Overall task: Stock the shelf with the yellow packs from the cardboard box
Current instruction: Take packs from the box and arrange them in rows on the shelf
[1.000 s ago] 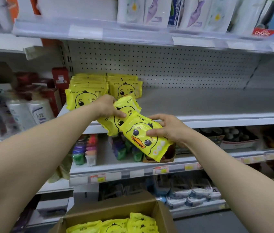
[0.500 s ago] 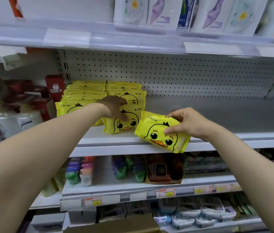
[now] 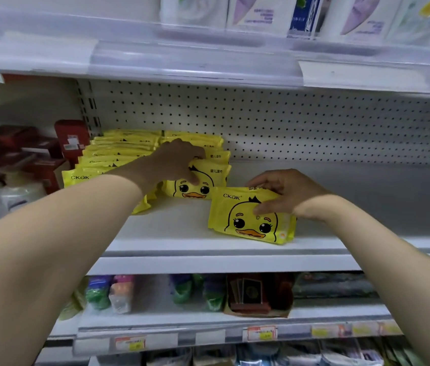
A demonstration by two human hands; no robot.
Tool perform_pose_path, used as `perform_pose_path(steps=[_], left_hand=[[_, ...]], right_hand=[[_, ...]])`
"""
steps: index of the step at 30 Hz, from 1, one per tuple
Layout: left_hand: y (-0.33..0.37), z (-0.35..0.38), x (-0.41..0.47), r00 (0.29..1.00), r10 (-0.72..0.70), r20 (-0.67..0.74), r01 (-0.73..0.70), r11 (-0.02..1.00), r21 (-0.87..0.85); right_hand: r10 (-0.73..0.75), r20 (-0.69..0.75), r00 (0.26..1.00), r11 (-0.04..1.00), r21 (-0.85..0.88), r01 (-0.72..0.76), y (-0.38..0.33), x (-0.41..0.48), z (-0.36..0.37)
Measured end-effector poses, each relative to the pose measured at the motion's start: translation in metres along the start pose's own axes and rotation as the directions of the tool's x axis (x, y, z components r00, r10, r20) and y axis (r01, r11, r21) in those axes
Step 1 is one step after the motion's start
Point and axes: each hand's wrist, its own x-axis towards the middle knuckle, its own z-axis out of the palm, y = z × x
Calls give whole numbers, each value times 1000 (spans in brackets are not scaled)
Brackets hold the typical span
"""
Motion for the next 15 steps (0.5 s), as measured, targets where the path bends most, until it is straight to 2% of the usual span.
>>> perform_pose_path(steps=[4,11,13,15], left_hand=[[0,1,13,999,-29,18,28,997,66],[-1,3,16,999,-35,7,34,994,101],[2,3,10,996,-51,-69,57,995,84],[8,6,1,973,2,-231,-24,995,-92]], right_hand=[[-44,18,999,998,51,43,5,7,-5],[-53,20,998,998,36,52,7,10,-6],[-51,7,999,999,20,51,6,7,-5],[-38,-12,999,999,3,38,4,4,-3]])
